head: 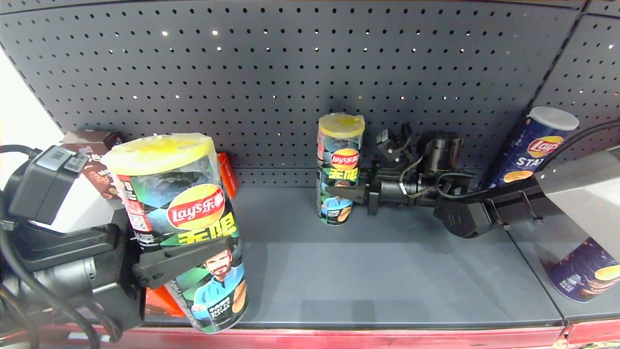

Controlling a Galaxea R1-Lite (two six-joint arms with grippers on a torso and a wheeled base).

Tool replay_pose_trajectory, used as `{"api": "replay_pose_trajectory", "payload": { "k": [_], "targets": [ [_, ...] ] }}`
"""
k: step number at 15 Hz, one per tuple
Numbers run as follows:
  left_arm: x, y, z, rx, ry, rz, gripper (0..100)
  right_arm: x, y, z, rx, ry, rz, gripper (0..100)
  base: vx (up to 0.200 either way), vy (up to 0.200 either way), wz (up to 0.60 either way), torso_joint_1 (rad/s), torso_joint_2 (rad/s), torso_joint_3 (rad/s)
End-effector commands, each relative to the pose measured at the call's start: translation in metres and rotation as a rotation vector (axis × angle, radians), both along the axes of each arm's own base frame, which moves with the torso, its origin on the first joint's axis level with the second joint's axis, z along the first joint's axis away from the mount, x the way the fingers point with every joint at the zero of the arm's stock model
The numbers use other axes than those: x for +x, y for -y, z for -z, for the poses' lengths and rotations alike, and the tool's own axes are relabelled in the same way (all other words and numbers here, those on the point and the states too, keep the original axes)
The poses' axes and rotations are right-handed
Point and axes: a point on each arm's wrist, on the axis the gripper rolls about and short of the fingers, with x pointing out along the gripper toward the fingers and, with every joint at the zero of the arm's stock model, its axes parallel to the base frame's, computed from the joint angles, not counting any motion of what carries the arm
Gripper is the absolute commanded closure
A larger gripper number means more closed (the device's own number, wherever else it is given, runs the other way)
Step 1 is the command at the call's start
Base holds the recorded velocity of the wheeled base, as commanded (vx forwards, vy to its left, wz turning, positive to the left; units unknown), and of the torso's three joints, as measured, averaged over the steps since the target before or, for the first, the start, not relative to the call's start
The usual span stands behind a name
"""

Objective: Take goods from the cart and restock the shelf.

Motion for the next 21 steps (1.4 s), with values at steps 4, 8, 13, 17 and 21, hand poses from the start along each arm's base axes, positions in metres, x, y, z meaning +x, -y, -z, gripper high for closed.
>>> {"api": "replay_pose_trajectory", "payload": {
  "k": [4, 8, 13, 17, 21],
  "targets": [
    [-0.003, -0.001, 0.005, 0.005, -0.017, -0.002, 100, -0.009, 0.004, -0.008, 0.004, 0.007, 0.002, 100, 0.000, 0.000, 0.00, 0.000, 0.00, 0.000],
    [-0.002, -0.001, 0.002, 0.001, -0.005, -0.003, 100, -0.041, 0.010, -0.029, 0.011, 0.023, 0.019, 100, 0.000, 0.000, 0.00, 0.000, 0.00, 0.000],
    [-0.003, -0.002, 0.004, 0.004, -0.012, -0.008, 100, -0.122, 0.003, -0.027, -0.009, -0.003, 0.022, 100, 0.000, 0.000, 0.00, 0.000, 0.00, 0.000],
    [-0.005, -0.003, 0.002, -0.001, -0.001, -0.012, 100, -0.153, 0.013, 0.006, -0.017, -0.012, 0.010, 100, 0.000, 0.000, 0.00, 0.000, 0.00, 0.000],
    [-0.004, -0.003, -0.002, -0.005, 0.010, -0.016, 100, -0.156, 0.016, 0.030, -0.031, -0.035, 0.005, 100, 0.000, 0.000, 0.00, 0.000, 0.00, 0.000]
  ]
}}
